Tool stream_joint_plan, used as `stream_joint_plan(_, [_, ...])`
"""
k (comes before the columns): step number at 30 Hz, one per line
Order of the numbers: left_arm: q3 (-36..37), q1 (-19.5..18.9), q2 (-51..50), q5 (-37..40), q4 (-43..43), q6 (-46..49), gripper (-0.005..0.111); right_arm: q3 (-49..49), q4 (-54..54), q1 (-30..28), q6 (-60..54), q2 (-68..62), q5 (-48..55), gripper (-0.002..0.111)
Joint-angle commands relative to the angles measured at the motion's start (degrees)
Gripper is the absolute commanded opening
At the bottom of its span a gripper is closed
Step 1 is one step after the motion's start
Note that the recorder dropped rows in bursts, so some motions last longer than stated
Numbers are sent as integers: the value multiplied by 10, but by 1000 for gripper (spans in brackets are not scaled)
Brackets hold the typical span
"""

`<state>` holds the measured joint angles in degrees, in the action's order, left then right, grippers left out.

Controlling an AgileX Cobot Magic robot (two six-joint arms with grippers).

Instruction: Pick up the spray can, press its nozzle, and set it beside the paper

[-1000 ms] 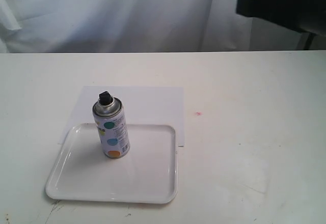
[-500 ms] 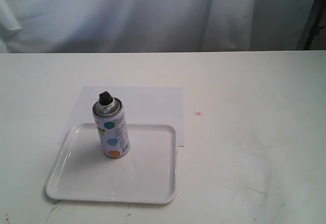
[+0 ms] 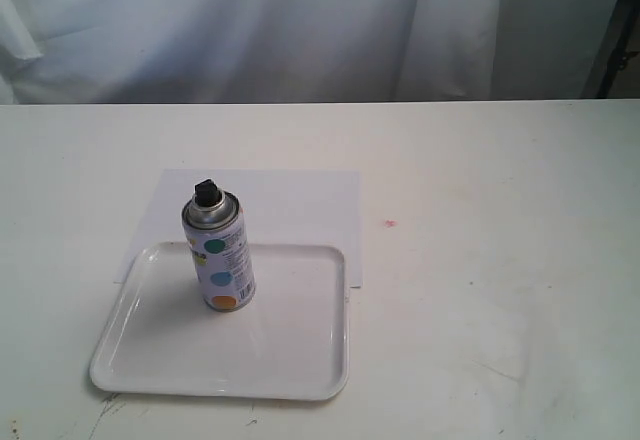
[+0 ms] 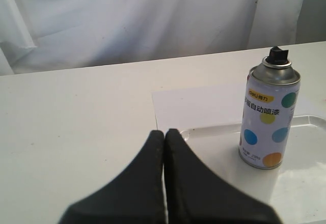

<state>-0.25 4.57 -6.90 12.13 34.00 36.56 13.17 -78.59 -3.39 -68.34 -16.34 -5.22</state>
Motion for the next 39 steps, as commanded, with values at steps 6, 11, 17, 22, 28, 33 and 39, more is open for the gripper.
stream_joint_plan(6, [3,1,3,-3,-1,-6,0,-3,659,-4,640,27,102,0])
stream_joint_plan(11, [3,1,3,-3,-1,-6,0,-3,797,-4,775,67,167,0])
stream_joint_plan(17, [3,1,3,-3,-1,-6,0,-3,807,-4,768,68,177,0])
stream_joint_plan(22, [3,1,3,-3,-1,-6,0,-21,807,-4,754,84,174,0])
stream_joint_plan(28, [3,1,3,-3,-1,-6,0,-105,792,-4,762,131,146,0])
stream_joint_plan(33, [3,1,3,-3,-1,-6,0,-132,792,-4,762,163,127,0])
stream_joint_plan(39, [3,1,3,-3,-1,-6,0,-132,797,-4,756,163,160,0])
